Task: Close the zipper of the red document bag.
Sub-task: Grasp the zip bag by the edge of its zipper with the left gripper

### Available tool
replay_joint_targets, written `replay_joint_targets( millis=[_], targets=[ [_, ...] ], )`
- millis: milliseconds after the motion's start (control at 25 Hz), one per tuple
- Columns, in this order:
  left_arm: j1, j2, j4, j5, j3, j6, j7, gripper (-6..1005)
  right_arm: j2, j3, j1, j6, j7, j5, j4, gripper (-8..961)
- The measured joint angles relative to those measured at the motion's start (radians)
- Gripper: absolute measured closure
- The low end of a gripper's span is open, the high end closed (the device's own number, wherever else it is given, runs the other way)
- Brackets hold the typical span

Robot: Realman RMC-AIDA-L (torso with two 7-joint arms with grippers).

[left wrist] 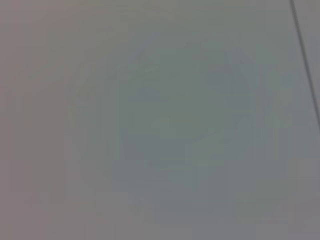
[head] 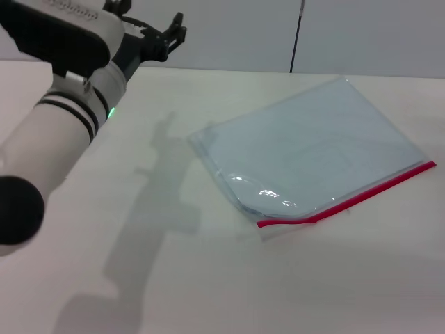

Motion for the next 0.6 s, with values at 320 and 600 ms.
replay_joint_targets(
  millis=[320,600],
  targets=[
    [-0.016,0.004,0.089,0.013,0.076,0.176,-0.119,111,0.000,0.000,-0.001,-0.001,0.000,0.000,0.000,197],
    [-0.030,0.004,0.120,0.014,0.085,0.197,-0.146,111,0.000,0.000,-0.002,-0.002,0.000,0.000,0.000,197]
  ],
)
